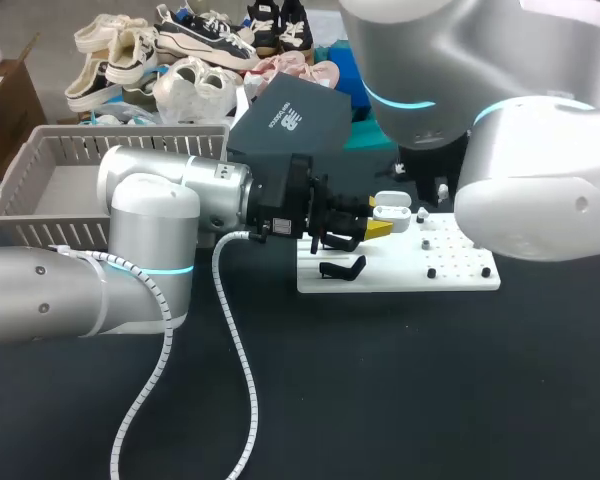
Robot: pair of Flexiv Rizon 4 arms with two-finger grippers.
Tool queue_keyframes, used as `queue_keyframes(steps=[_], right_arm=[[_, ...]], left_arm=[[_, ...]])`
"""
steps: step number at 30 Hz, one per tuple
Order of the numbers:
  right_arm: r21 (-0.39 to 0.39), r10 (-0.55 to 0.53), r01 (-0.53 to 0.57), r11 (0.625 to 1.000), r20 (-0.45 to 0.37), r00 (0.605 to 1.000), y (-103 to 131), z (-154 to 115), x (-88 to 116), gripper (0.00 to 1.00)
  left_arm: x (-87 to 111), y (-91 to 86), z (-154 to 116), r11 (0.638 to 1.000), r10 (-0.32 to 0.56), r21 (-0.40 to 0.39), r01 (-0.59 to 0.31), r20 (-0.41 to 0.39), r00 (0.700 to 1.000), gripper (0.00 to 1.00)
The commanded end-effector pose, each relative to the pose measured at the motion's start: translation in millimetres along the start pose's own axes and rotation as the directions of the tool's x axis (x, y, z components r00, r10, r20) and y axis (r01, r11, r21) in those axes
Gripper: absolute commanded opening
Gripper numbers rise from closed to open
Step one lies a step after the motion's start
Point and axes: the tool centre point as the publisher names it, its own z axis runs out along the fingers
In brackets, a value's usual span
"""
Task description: Pick up each earbud case from the left stands, insert the matching earbuds, close the lid, and place the case in the box.
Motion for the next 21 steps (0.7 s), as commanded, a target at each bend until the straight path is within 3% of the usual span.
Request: queue_keyframes(steps=[1,8,21], right_arm=[[0.131,0.198,-0.186,0.974,-0.078,0.977,6,-2,0,0.0],[0.108,0.29,-0.277,0.955,-0.13,0.948,17,-5,6,0.0],[0.07,0.309,-0.302,0.951,-0.154,0.938,25,-6,6,0.0]], left_arm=[[0.2,0.6,0,1.0,0.001,0.001,-0.001,0.0,1.0,0.0],[0.2,0.6,0,1.0,0.001,0.001,-0.001,0.0,1.0,0.0],[0.2,0.6,0,1.0,0.001,0.001,-0.001,0.0,1.0,0.0]])
